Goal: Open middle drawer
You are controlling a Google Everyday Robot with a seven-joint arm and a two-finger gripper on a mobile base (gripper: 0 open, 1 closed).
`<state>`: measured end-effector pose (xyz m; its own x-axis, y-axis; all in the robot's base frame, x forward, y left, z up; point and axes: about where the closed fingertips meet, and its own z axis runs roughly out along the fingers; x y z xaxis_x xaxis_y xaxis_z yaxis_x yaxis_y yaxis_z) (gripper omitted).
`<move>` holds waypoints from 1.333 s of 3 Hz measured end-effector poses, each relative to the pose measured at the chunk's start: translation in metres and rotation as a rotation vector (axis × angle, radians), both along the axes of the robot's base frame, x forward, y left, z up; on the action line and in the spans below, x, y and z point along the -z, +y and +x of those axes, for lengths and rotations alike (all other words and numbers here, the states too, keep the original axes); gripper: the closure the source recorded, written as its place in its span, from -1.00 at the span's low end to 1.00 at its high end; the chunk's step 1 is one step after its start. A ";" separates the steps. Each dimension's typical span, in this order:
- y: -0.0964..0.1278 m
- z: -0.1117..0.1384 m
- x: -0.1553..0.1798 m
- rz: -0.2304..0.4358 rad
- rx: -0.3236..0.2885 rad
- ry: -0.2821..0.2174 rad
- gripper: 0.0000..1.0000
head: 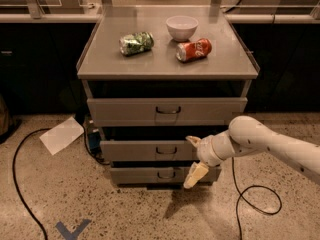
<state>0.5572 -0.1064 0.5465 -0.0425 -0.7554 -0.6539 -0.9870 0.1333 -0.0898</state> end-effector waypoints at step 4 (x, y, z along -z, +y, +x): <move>0.016 0.045 0.073 0.108 0.030 -0.002 -1.00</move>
Offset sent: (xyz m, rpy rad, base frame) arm 0.0137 0.0073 -0.0333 0.0141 0.0386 0.0035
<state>0.6026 -0.0905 0.4738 -0.0628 -0.6789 -0.7315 -0.9823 0.1718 -0.0751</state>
